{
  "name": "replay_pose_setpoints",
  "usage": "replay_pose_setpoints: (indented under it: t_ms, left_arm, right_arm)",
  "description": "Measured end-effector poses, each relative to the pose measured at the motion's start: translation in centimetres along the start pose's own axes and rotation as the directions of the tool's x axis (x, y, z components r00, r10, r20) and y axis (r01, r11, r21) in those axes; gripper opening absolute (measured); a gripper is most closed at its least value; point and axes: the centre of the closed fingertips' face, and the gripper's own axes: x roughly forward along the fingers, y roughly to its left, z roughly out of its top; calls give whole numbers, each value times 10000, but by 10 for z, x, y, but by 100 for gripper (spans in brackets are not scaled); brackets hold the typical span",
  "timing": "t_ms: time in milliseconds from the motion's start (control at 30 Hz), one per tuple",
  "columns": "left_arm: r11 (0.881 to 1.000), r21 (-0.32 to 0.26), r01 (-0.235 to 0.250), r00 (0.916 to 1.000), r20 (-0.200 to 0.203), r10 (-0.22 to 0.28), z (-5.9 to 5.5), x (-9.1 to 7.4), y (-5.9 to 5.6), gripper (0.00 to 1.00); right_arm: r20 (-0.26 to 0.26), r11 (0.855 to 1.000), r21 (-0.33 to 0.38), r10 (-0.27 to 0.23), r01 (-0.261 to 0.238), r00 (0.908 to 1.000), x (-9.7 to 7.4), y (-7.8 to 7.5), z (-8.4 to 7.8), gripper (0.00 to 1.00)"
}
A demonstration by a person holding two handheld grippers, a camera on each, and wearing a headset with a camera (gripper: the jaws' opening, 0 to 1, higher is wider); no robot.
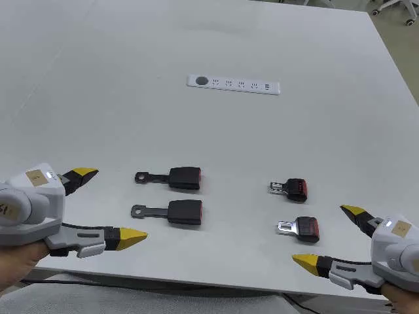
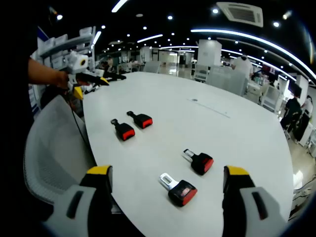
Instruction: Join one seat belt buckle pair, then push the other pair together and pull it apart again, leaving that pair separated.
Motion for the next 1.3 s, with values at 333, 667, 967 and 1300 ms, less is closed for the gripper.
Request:
replay_pose_setpoints:
  t_ms: [333,667,967,1300]
  left_arm:
    - [9995,292,75,9997,-229,-68,-2,-1,-2,100]
    - [9993,355,116,9995,-305,-106,-4,-1,-4,100]
    - [9987,479,175,9990,-424,-154,-6,0,-5,100]
    - [9977,639,236,9982,-567,-200,-6,2,-6,99]
  right_arm:
    - [-154,9997,-237,99,-103,9998,0,5,-2,93]
    - [-190,9996,-239,120,-124,9997,0,7,-3,92]
    - [-246,9995,-260,166,-173,9996,-1,8,-5,90]
    - [-355,9994,-303,182,-193,9992,-3,5,-7,88]
